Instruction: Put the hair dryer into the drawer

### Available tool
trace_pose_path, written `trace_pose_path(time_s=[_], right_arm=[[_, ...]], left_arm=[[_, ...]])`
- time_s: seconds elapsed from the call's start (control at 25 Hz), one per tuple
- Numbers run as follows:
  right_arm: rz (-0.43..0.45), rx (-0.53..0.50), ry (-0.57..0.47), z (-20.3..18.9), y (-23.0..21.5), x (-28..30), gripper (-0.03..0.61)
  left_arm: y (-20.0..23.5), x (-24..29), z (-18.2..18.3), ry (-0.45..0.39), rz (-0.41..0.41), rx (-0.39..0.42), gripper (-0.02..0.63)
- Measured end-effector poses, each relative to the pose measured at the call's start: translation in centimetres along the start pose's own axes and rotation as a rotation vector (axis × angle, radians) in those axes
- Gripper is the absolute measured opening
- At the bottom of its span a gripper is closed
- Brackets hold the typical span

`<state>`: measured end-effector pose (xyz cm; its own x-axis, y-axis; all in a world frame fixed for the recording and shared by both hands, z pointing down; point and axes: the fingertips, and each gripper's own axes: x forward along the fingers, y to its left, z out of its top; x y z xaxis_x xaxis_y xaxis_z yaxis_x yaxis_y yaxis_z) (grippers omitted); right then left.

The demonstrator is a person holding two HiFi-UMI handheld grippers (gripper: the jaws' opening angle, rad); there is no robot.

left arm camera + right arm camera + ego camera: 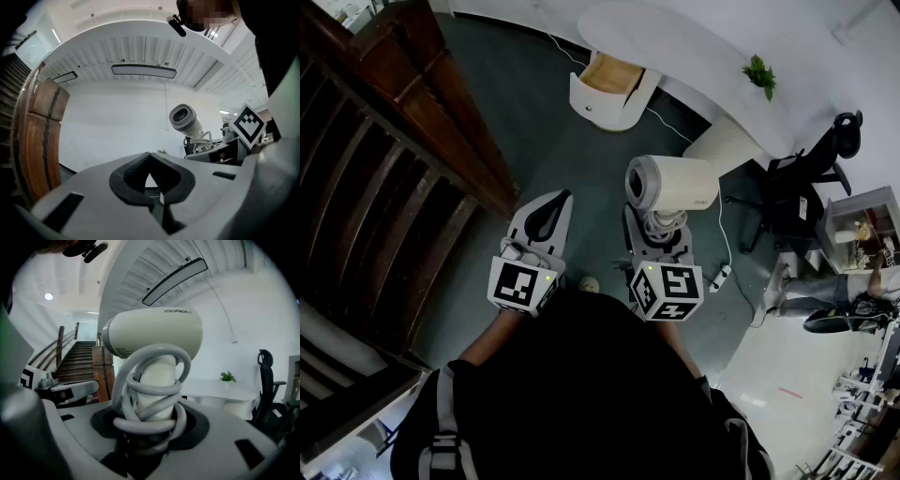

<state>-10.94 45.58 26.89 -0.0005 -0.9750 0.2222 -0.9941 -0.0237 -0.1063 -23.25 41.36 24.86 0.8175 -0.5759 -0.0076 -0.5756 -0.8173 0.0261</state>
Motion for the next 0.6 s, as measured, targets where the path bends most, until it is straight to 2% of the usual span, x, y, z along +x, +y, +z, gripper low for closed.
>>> trace_pose_path(time_s=[0.36, 0.6], right_arm=[[-0.004, -0.012, -0.004, 0.1, -1.3, -0.6, 0.255], [0.033, 0.019, -0.006, 0.0, -2.8, -0.7, 0.256]], left_arm=[[-1.3, 0.8, 0.0, 0.000, -0.002, 0.006, 0.007], [-2.4, 1.9, -0.2, 0.000, 0.015, 0.008, 0.006]])
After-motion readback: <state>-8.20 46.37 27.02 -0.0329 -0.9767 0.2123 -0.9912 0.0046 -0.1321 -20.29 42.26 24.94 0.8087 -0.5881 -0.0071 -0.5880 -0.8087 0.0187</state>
